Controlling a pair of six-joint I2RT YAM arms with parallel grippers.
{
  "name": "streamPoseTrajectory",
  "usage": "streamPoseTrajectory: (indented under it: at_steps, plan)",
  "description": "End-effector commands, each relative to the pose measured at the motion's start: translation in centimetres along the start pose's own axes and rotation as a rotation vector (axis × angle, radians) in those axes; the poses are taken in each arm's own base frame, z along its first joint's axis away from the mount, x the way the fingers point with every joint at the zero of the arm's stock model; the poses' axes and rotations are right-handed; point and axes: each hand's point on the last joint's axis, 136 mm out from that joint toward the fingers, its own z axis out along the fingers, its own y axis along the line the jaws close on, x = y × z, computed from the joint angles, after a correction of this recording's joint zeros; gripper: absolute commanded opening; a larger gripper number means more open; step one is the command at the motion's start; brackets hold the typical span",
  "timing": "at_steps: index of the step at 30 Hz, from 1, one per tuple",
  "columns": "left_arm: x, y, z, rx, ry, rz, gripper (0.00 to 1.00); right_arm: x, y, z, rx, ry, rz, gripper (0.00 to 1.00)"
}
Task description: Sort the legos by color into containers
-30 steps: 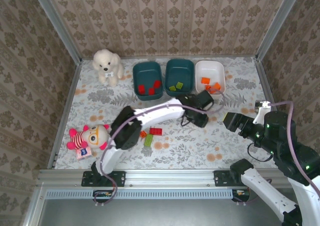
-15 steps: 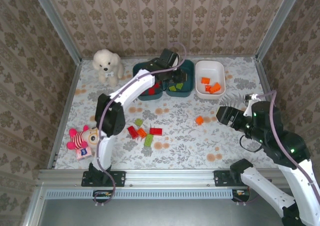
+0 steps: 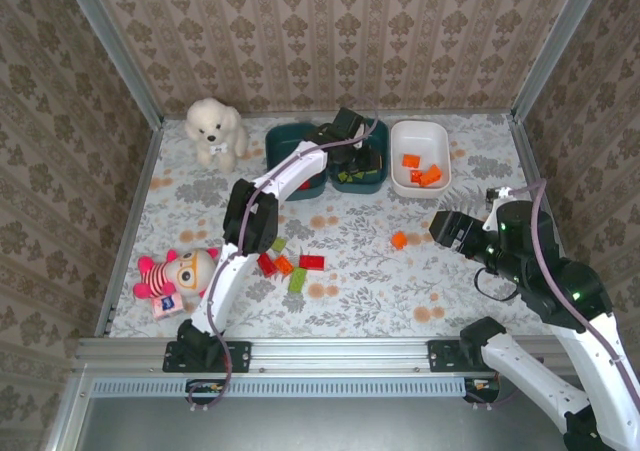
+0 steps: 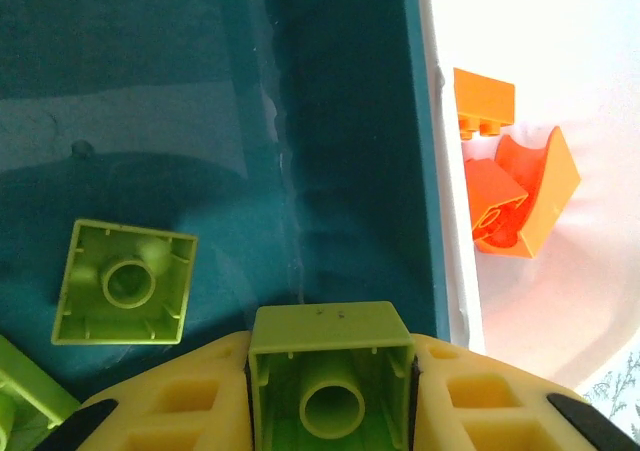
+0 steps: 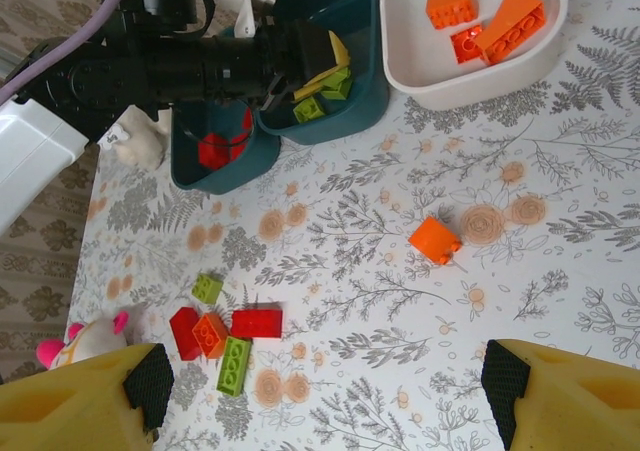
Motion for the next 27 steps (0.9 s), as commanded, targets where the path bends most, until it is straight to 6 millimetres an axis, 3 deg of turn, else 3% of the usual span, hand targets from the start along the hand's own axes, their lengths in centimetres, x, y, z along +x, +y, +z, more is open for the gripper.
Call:
streamPoseTrajectory:
  at_steps: [1, 7, 15, 19, 23, 25, 27]
  plan:
    - [0.1, -0.4, 0.0, 0.019, 0.02, -0.025, 0.35, -0.4, -0.3, -0.1, 0.007, -0.032, 0.022, 0.84]
    - [1.0, -0.3, 0.5, 0.027, 0.052, -0.035, 0.44, -0.1, -0.3, 0.5, 0.011, -0.021, 0.028, 0.84]
    - [0.2, -1.9, -1.5, 0.058, 0.028, -0.037, 0.56, 0.1, -0.4, 1.2, 0.039, 0.015, 0.016, 0.86]
    - [-1.7, -3.6, -4.5, 0.072, -0.044, -0.035, 0.57, 0.0, -0.1, 1.8, 0.045, 0.034, -0.012, 0.86]
    - [-3.9, -5.1, -9.8, 0.084, -0.159, -0.05, 0.58, 0.2, 0.5, 3.3, 0.063, 0.103, -0.095, 0.84]
    - [-4.3, -4.8, -12.7, 0.071, -0.211, -0.064, 0.59, 1.0, 1.2, 4.6, 0.068, 0.155, -0.164, 0.84]
    - [-3.9, -3.4, -15.5, 0.042, -0.248, -0.099, 0.59, 2.0, 2.2, 6.2, 0.064, 0.207, -0.25, 0.84]
